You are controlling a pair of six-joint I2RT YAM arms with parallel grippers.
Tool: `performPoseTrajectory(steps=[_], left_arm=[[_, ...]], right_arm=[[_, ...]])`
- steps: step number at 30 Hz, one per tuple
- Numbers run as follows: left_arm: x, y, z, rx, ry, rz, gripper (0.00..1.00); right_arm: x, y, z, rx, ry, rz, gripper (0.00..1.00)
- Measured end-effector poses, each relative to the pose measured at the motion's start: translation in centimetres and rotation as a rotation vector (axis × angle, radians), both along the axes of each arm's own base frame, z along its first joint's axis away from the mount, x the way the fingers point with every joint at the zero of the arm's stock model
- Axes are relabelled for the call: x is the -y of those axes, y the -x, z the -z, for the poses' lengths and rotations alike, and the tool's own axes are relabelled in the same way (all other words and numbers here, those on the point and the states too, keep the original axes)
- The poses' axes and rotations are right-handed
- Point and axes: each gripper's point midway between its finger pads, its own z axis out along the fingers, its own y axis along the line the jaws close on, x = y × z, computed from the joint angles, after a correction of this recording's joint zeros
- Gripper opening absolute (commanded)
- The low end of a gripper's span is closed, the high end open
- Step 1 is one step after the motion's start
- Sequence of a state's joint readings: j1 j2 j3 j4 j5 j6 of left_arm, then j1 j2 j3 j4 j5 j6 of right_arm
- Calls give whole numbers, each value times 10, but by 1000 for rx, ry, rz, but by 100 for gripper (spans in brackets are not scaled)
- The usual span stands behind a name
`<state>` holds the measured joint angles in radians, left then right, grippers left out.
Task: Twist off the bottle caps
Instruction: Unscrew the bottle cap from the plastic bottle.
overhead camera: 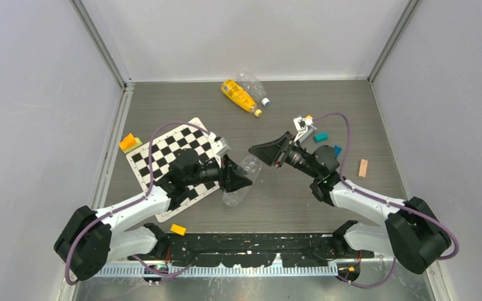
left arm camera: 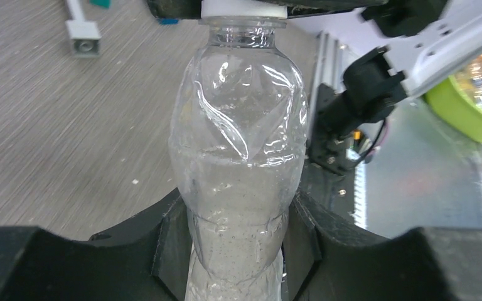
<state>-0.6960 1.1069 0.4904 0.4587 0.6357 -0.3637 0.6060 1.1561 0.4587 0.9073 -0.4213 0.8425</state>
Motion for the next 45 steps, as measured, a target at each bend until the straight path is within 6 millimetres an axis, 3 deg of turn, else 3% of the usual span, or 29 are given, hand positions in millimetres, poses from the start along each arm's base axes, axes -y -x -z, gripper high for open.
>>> performPoseTrajectory(steps=[4, 6, 7, 9, 11, 15, 19, 23, 26, 30, 34, 40, 45], left_arm=[[6, 11, -15, -11, 66, 75, 7], [7, 16, -20, -7, 87, 105, 8], [8, 17, -22, -1, 94, 114, 8], [8, 18, -23, 6, 94, 122, 8], [7, 20, -16, 13, 60, 134, 8], [3, 22, 3, 8, -42, 121, 8], [-8, 11, 19, 21, -147, 36, 6], [-16, -1, 36, 102, -292, -59, 5], [-15, 5, 48, 205, -411, -63, 5], [-16, 9, 62, 347, -554, -55, 3], [-30, -5, 70, 452, -673, -101, 3], [-45, -18, 69, 559, -731, -161, 3], [-49, -18, 65, 606, -715, -166, 4]], right_arm=[[-4, 13, -20, 92, -76, -115, 1], [-4, 18, -28, 124, -95, -136, 25], [-3, 20, -31, 138, -104, -142, 44], [-2, 21, -34, 142, -110, -140, 63], [1, 20, -38, 122, -123, -115, 70], [21, 10, -50, 76, -129, 26, 72], [42, 1, -47, -2, -60, 178, 72], [55, -8, -28, -121, 83, 278, 72], [61, -5, -5, -202, 196, 289, 72], [57, 12, 30, -308, 318, 201, 69], [48, 35, 59, -408, 397, 64, 69], [39, 59, 69, -451, 402, -78, 68], [30, 55, 78, -489, 395, -112, 67]])
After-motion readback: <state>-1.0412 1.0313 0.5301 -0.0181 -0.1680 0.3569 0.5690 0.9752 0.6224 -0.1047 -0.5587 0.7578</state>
